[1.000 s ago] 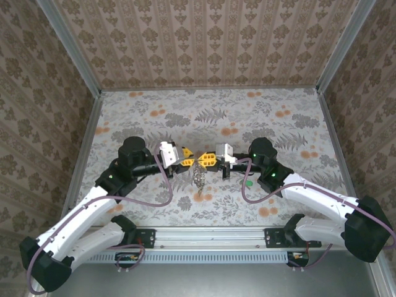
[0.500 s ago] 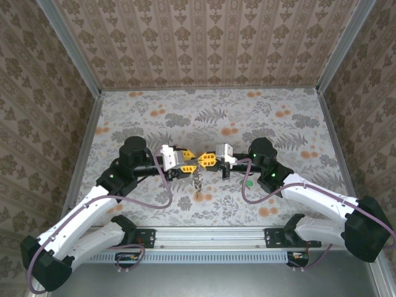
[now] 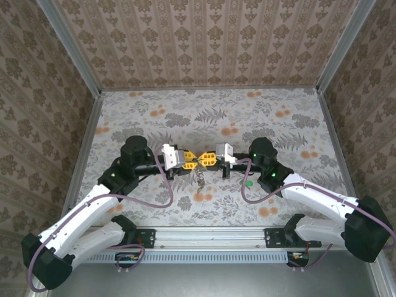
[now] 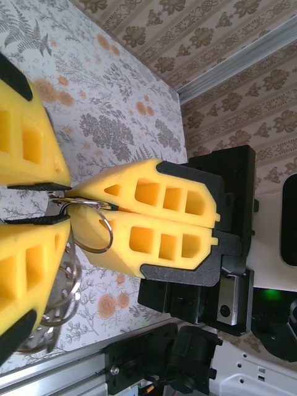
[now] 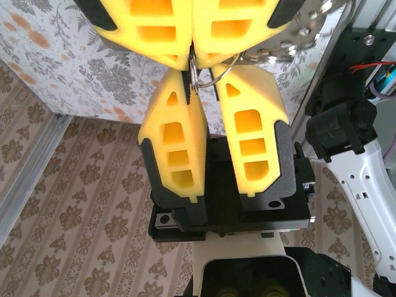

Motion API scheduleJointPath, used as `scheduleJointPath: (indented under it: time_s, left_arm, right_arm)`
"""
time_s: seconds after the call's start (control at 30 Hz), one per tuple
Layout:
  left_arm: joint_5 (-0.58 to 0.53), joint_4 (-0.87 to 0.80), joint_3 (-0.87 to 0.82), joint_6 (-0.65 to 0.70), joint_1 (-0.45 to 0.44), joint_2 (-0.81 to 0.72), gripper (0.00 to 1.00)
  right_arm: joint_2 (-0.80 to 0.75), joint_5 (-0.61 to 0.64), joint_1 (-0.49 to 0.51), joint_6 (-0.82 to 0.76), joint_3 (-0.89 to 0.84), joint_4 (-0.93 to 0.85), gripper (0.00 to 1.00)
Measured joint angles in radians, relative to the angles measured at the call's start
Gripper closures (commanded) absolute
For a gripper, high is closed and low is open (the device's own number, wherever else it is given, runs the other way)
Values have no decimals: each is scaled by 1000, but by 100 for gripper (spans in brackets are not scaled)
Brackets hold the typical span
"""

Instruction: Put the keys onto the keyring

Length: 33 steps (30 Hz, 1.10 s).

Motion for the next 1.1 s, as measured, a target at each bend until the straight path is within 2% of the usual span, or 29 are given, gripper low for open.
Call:
scheduleJointPath:
  time_s: [0.17,0.37,0.53,0.87,1.1]
  left_arm:
    - [11,-29,0,55,-7,-2,64]
    - [-2,-137,0,93,18,-86,60]
    - [-3,-140,0,83,77,-145,60]
    - [9,-60,0,-5,80,-28,60]
    - [52,-69,16,-7,77,10,61]
  right_arm:
    - [0,1,0,0,-10,1,100]
    - [0,0,6,-20,-11,0,100]
    - [0,0,6,-31,-11,0,100]
    - [0,0,6,-31,-11,0,100]
    - [0,0,6,-31,-11,0,100]
